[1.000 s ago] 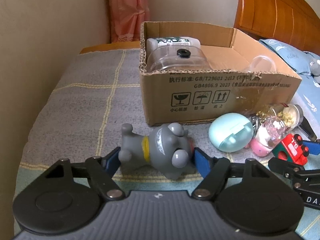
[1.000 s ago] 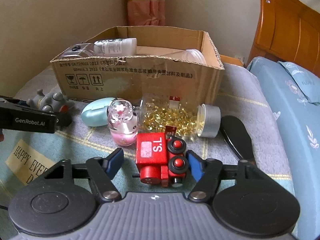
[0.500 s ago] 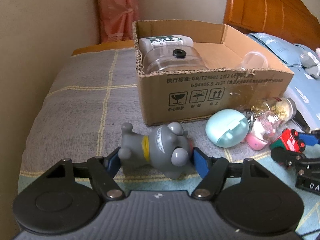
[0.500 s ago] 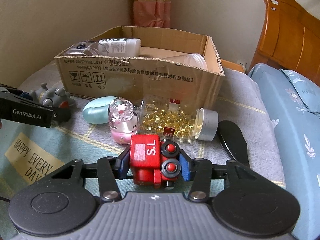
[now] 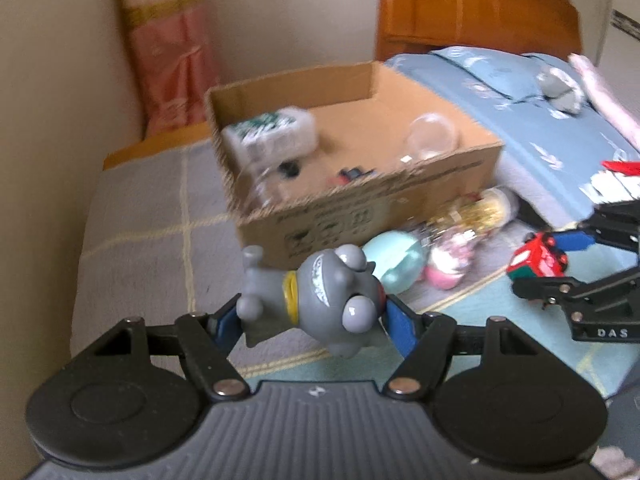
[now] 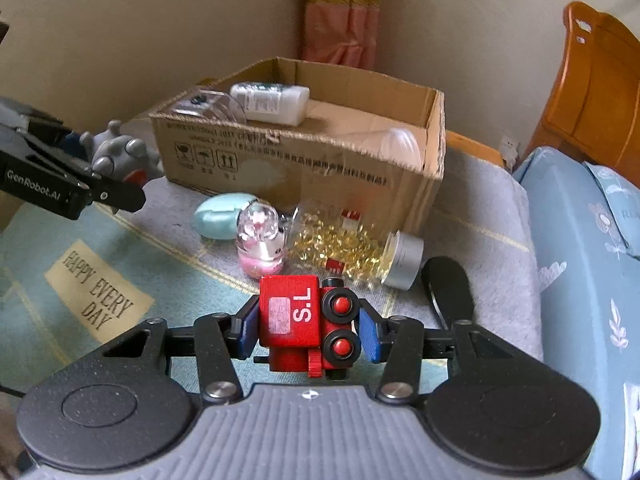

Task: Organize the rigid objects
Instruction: 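Carry the train with the right gripper into the box while the left gripper drops the elephant there, then return both grippers from the box toward the remaining items on the blanket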

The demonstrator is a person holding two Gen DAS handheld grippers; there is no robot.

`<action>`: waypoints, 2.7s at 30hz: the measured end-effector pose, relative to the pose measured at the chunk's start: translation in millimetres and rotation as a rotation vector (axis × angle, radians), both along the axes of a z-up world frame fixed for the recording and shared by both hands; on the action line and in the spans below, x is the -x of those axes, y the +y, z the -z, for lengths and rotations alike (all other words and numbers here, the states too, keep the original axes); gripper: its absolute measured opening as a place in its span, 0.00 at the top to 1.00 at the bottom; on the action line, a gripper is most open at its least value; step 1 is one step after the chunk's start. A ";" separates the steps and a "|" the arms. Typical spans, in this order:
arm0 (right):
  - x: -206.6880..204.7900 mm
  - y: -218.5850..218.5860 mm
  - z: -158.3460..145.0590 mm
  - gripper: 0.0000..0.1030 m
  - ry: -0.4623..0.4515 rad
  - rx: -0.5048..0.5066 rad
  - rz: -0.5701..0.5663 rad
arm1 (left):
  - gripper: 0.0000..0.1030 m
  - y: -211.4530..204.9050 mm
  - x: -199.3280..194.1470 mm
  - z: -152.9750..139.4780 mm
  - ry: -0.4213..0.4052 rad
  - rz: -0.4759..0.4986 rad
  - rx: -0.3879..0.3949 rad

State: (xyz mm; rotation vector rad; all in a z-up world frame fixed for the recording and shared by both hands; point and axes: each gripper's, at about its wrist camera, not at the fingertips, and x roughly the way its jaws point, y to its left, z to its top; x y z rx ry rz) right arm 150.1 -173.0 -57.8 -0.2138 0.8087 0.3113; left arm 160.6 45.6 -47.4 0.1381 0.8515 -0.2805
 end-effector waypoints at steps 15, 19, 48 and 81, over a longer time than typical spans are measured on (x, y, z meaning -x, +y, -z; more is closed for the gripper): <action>-34.8 -11.9 -80.2 0.48 -0.120 -0.028 -0.073 | 0.31 -28.9 -33.7 -61.9 -0.083 0.124 0.051; -64.5 -14.2 -92.4 0.48 -0.133 -0.025 -0.068 | 0.31 -34.1 -58.3 -69.8 -0.109 0.122 0.027; -174.9 -26.2 -71.7 0.04 -0.039 -0.069 0.009 | 0.26 -31.4 -217.8 -43.6 -0.027 -0.032 -0.067; -48.0 -25.1 -53.8 0.00 -0.054 -0.107 0.126 | 0.04 -21.0 -79.4 -73.9 -0.161 -0.049 -0.053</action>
